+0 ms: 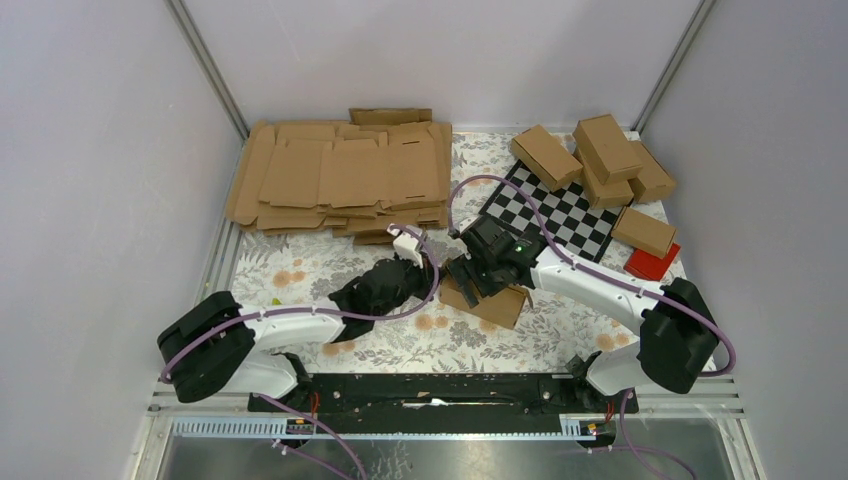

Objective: Fold the paper box

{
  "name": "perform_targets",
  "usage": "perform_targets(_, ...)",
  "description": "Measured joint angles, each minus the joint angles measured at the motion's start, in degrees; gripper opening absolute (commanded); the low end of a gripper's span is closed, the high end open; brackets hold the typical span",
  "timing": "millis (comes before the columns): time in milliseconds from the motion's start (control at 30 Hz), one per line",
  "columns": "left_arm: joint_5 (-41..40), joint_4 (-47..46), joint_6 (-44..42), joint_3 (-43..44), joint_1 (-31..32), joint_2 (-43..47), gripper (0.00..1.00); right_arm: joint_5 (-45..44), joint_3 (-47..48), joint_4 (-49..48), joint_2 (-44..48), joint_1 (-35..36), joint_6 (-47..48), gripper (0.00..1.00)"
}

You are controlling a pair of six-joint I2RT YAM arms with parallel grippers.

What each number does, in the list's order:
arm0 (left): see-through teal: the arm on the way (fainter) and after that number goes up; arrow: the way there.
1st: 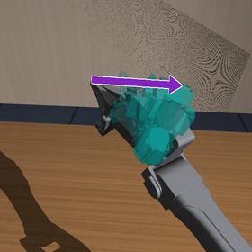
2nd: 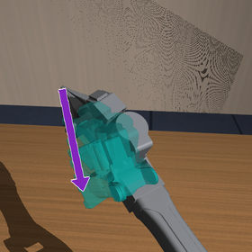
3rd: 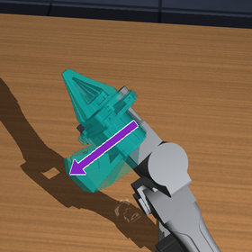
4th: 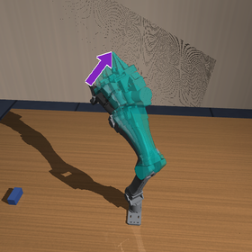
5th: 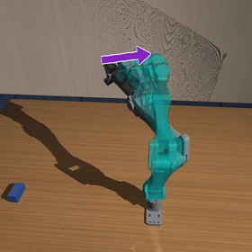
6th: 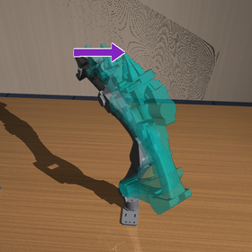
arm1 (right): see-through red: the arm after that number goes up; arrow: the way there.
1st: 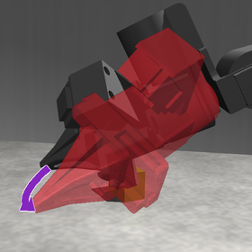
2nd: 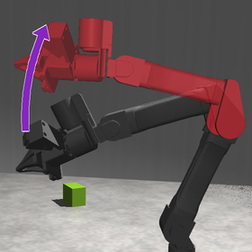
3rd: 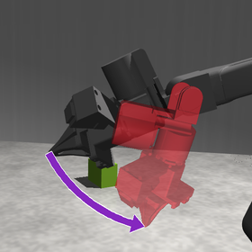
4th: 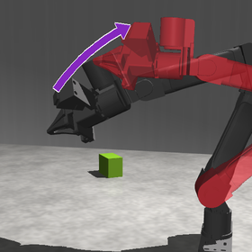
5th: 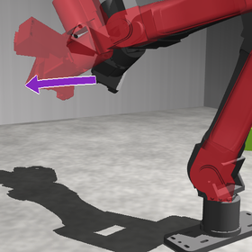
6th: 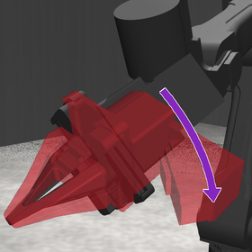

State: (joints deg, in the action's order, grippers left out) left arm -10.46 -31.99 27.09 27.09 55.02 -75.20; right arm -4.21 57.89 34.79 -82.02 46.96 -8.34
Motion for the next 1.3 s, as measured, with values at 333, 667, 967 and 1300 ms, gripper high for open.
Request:
perform_targets(333, -4.74, 6.99, 4.02, 6.82, 2.99, -3.93, 0.00, -1.01, -0.76, -0.92, 0.00, 0.24, -0.59, 0.86)
perform_targets(667, -9.51, -4.20, 5.70, 0.63, 5.16, -5.90, 0.00, -2.73, -1.92, -1.25, 2.16, 0.24, -1.14, 1.00)
perform_targets(967, -13.14, -5.40, 4.22, 0.57, 6.97, -6.64, 0.00, -3.30, -1.90, 1.68, 9.16, 0.24, -2.84, 0.99)
perform_targets(1300, -18.27, 3.04, 2.71, 5.16, 9.33, -6.82, 0.00, -11.45, -2.12, 12.11, 18.10, 0.24, -14.21, 0.68)
